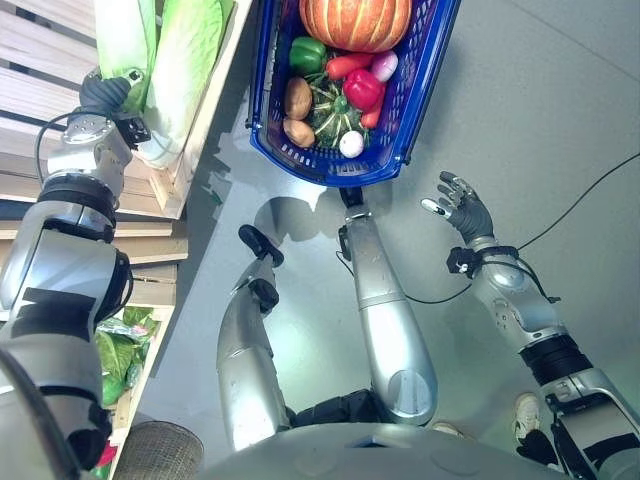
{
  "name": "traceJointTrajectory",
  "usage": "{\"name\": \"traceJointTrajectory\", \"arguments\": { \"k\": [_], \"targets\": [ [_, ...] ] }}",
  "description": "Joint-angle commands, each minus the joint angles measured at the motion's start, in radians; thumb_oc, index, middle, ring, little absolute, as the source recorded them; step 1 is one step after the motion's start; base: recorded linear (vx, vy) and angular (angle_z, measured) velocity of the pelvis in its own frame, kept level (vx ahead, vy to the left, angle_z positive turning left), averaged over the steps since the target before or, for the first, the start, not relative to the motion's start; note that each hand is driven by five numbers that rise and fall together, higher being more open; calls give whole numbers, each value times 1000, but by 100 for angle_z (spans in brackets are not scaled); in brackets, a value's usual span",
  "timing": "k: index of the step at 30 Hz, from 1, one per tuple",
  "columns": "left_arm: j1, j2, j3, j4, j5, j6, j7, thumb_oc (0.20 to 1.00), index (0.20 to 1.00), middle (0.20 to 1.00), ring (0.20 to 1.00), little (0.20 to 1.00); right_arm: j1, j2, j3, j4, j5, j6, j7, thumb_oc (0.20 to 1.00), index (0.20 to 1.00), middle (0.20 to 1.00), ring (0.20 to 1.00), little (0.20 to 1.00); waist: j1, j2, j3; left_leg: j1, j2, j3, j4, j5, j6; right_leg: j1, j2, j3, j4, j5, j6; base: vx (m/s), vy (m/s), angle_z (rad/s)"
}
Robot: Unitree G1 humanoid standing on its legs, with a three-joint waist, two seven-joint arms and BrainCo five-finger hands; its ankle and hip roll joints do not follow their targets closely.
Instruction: Pick up fruits and vegetables into the basket
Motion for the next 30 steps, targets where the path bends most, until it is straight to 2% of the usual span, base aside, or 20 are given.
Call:
{"name": "traceJointTrajectory", "arguments": {
  "k": [1, 8, 12, 18, 21, 26, 30],
  "targets": [
    [76, -127, 64, -115, 2, -10, -122, 200, 200, 200, 200, 200, 86, -29, -41, -77, -43, -71, 9, 1000, 1000, 1000, 1000, 1000, -17, -12, -25, -8, 18, 12, 120, -103, -9, 34, 31, -29, -44, -5, 23, 0, 0, 0],
    [171, -101, 120, -157, 31, -54, -133, 200, 200, 200, 200, 200, 106, -46, -80, -143, -54, -90, 42, 1000, 1000, 1000, 1000, 1000, 0, -12, -25, 64, 17, 8, 102, -104, -7, 106, 13, -48, -60, -14, 22, 1, 3, 0],
    [243, -91, 157, -228, 47, -104, -130, 200, 200, 200, 200, 200, 102, -55, -119, -199, -20, -109, 103, 1000, 1000, 1000, 1000, 1000, 19, -7, -25, 119, 12, 4, 96, -109, -4, 165, -2, -62, -67, -23, 22, 12, 37, 3],
    [344, -90, 200, -332, 53, -162, -140, 200, 200, 200, 200, 200, 65, -61, -162, -252, -11, -101, 173, 1000, 1000, 1000, 1000, 1000, 49, 6, -25, 189, 2, -7, 78, -111, 1, 248, -20, -85, -89, -30, 23, 6, 6, 2],
    [389, -97, 219, -392, 47, -174, -151, 200, 200, 200, 200, 200, 34, -61, -175, -266, 23, -64, 202, 1000, 1000, 1000, 1000, 1000, 69, 10, -25, 217, -1, -14, 74, -111, 3, 287, -30, -97, -95, -34, 24, 11, -7, 6],
    [460, -121, 236, -497, 34, -202, -200, 200, 200, 200, 200, 200, -63, -23, -176, -290, 167, 69, 267, 1000, 1000, 1000, 1000, 1000, 116, 17, -25, 258, -7, -32, 67, -108, 7, 353, -47, -123, -109, -32, 24, 7, -37, 12],
    [511, -157, 252, -580, 42, -211, -242, 200, 200, 200, 200, 200, -123, 60, -158, -312, 290, 175, 280, 1000, 1000, 1000, 1000, 1000, 152, 21, -25, 291, -15, -48, 58, -107, 12, 405, -60, -145, -123, -29, 27, 11, -29, 9]
  ]
}}
